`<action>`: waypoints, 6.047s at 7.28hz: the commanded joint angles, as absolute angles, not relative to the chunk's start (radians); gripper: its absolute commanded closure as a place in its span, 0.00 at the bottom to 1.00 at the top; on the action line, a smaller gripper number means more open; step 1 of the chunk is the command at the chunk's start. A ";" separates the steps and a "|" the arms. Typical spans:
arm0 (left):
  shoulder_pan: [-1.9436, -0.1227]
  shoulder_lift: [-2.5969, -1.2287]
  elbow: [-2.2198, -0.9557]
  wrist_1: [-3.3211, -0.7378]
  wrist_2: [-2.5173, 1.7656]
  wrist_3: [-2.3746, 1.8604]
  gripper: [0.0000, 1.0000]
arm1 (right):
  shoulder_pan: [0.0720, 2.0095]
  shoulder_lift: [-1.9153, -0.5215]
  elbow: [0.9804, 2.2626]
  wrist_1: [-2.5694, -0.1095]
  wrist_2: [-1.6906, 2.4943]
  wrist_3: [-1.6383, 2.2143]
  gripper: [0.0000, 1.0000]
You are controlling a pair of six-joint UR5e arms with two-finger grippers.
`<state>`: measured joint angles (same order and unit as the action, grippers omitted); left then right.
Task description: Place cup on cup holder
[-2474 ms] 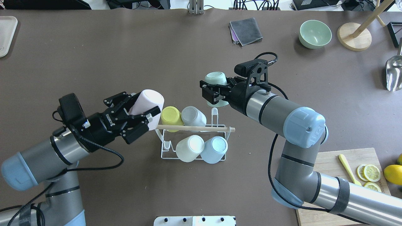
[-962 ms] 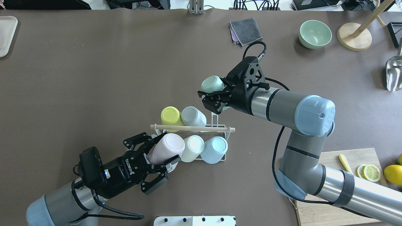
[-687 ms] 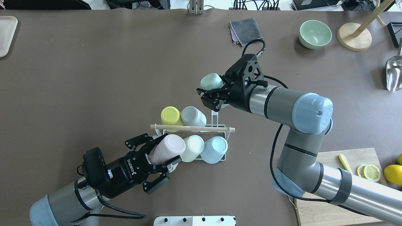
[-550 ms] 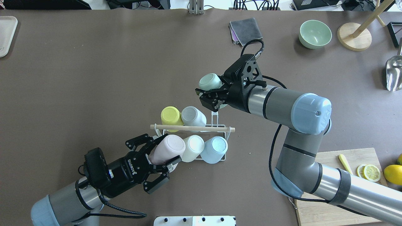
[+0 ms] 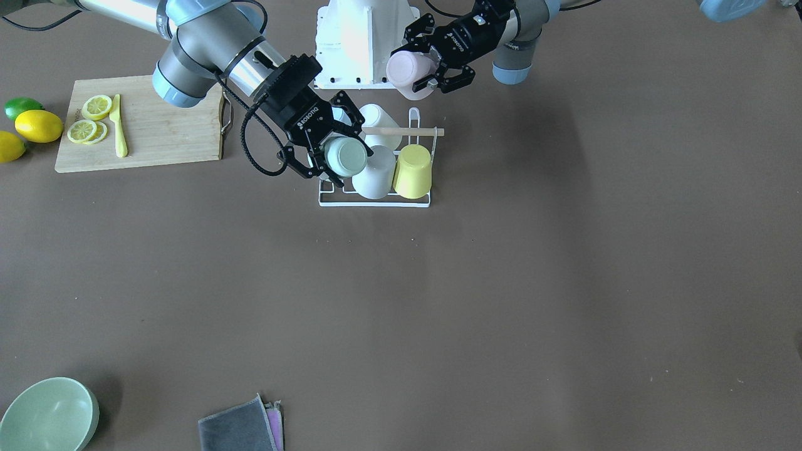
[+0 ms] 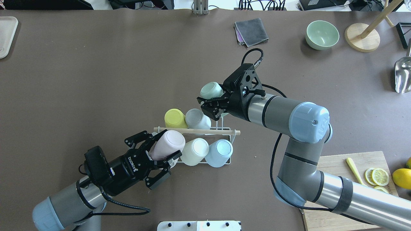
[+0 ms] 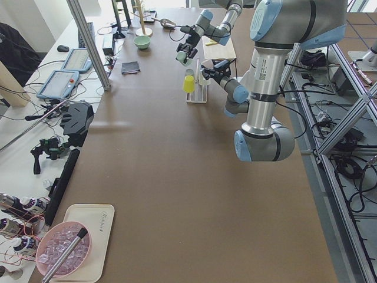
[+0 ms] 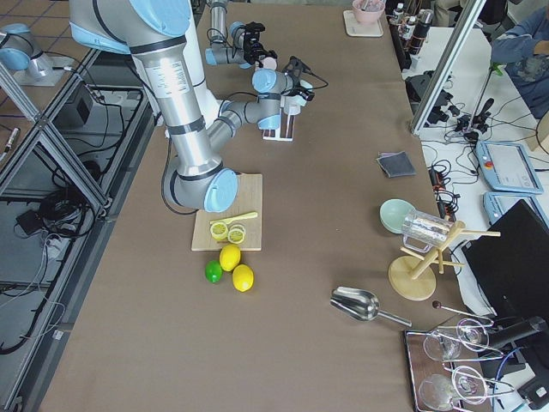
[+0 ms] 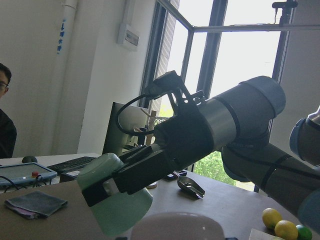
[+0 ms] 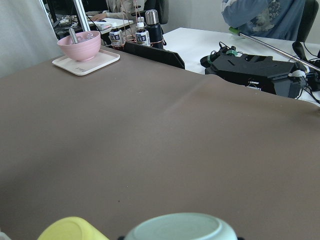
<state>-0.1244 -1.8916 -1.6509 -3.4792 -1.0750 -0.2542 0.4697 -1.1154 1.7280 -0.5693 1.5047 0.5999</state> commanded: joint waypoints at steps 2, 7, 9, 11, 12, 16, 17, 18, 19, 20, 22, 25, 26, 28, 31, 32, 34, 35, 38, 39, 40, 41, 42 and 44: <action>-0.130 -1.894 -1.616 -3.479 -1.074 -0.258 1.00 | 0.459 -1.115 1.717 -0.568 1.494 0.600 1.00; -0.149 -1.899 -1.615 -3.479 -1.075 -0.258 1.00 | 0.440 -1.131 1.718 -0.538 1.496 0.598 1.00; -0.155 -1.911 -1.615 -3.479 -1.074 -0.258 1.00 | 0.440 -1.131 1.718 -0.538 1.494 0.600 1.00; -0.167 -1.916 -1.608 -3.470 -1.074 -0.258 1.00 | 0.440 -1.131 1.720 -0.537 1.494 0.601 0.01; -0.167 -1.916 -1.606 -3.468 -1.074 -0.258 1.00 | 0.440 -1.129 1.721 -0.537 1.493 0.601 0.00; -0.176 -1.916 -1.591 -3.468 -1.074 -0.258 1.00 | 0.440 -1.127 1.723 -0.537 1.493 0.601 0.00; -0.176 -1.916 -1.580 -3.465 -1.074 -0.259 1.00 | 0.440 -1.127 1.723 -0.537 1.493 0.601 0.00; -0.176 -1.916 -1.580 -3.465 -1.074 -0.259 1.00 | 0.442 -1.126 1.726 -0.538 1.494 0.601 0.00; -0.178 -1.916 -1.578 -3.465 -1.074 -0.259 1.00 | 0.451 -1.124 1.727 -0.545 1.502 0.603 0.00; -0.178 -1.916 -1.572 -3.465 -1.074 -0.259 1.00 | 0.459 -1.118 1.733 -0.576 1.512 0.609 0.00; -0.179 -1.916 -1.566 -3.464 -1.074 -0.258 1.00 | 0.507 -1.115 1.869 -0.822 1.624 0.640 0.00; -0.181 -1.916 -1.555 -3.464 -1.074 -0.258 1.00 | 0.713 -1.117 2.086 -1.328 1.943 0.640 0.00; -0.181 -1.910 -1.543 -3.467 -1.060 -0.258 0.03 | 0.858 -1.240 2.095 -1.523 2.038 0.628 0.00; -0.176 -1.902 -1.543 -3.480 -1.042 -0.258 0.02 | 1.042 -1.383 2.089 -1.552 2.158 0.630 0.00; -0.184 -1.862 -1.647 -3.478 -1.042 -0.264 0.02 | 1.170 -1.471 2.069 -1.615 2.260 0.627 0.00; -0.216 -1.830 -1.704 -3.443 -1.043 -0.268 0.02 | 1.196 -1.471 2.024 -1.615 2.288 0.627 0.00; -0.381 -1.798 -1.761 -3.232 -1.113 -0.351 0.02 | 1.267 -1.526 1.990 -1.612 2.319 0.624 0.00; -0.496 -1.787 -1.755 -3.124 -1.158 -0.417 0.02 | 1.305 -1.560 1.983 -1.615 2.321 0.621 0.00; -0.855 -1.740 -1.747 -2.771 -1.503 -0.502 0.02 | 1.444 -1.649 1.858 -1.612 2.345 0.306 0.00; -0.917 -1.706 -1.744 -2.687 -1.596 -0.502 0.02 | 1.506 -1.652 1.764 -1.612 2.371 0.155 0.00; -0.929 -1.653 -1.740 -2.587 -1.597 -0.502 0.02 | 1.547 -1.651 1.658 -1.611 2.376 0.011 0.00; -0.960 -1.651 -1.735 -2.421 -1.604 -0.503 0.02 | 1.583 -1.646 1.593 -1.614 2.376 -0.017 0.00; -1.006 -1.696 -1.744 -2.197 -1.718 -0.500 0.02 | 1.613 -1.649 1.559 -1.614 2.376 -0.020 0.00; -1.075 -1.758 -1.744 -1.964 -1.824 -0.374 0.02 | 1.615 -1.651 1.557 -1.614 2.362 -0.020 0.00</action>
<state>-1.0301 -1.7347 -1.7472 -2.0968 -1.7719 -0.4690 1.6089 -1.6497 1.5677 -1.6136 2.3682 -0.0160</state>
